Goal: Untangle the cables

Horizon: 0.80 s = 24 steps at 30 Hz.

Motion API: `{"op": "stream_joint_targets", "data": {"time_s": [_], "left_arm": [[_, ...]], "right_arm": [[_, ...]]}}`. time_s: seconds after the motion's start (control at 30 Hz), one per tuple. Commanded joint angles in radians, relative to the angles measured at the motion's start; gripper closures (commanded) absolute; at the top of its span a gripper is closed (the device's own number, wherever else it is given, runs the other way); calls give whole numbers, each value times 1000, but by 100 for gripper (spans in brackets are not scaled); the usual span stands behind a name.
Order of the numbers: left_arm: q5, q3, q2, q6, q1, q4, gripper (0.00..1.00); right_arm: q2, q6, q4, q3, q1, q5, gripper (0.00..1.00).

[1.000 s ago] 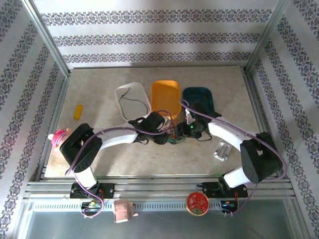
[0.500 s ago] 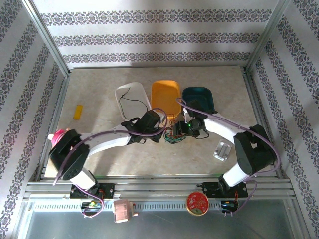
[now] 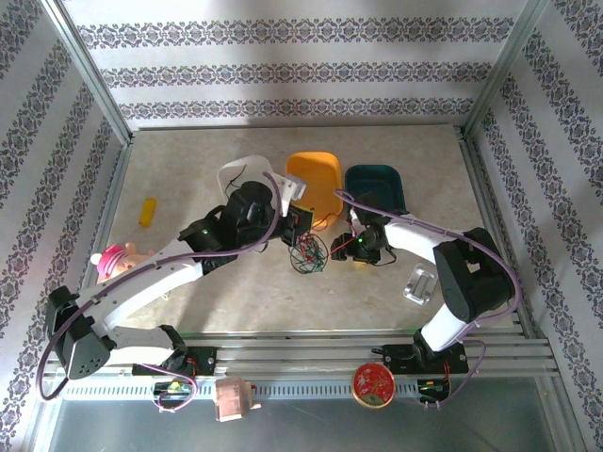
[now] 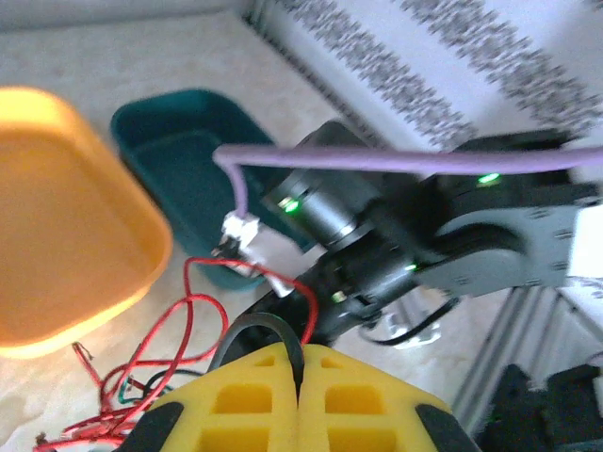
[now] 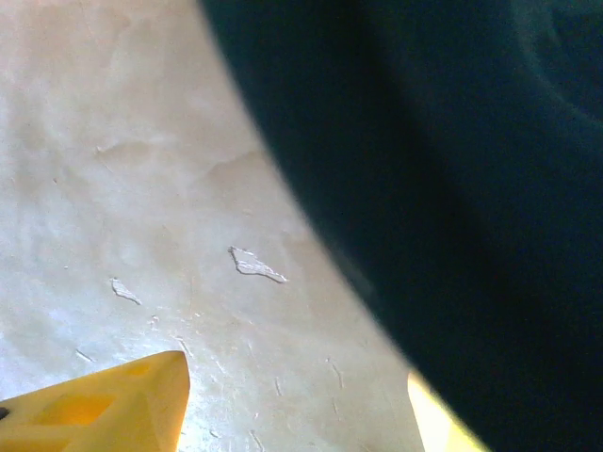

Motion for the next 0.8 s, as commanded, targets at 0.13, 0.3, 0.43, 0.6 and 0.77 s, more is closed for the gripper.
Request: {"op": "stream_joint_targets", "data": {"time_s": [0.13,0.3,0.43,0.6,0.77], "left_arm": [[22,88,-40,51,-9,-56,100],[-11,63,-4,44,-10,-93,100],[-20,35,40,22,-9,-97,100],[-60,4,78,18,-9,-104,100],[-79,-31,103,-5,0,-90,100]], "right_arm": [[-35,-1,-19,-35,-13,21,35],[-218,37,-7,-99,-13,127,33],[-395,67,-9,-158,-8,223,30],[-579,66,-17,-216,7,336,26],[-700,55,-45,-231,38,481,23]]}}
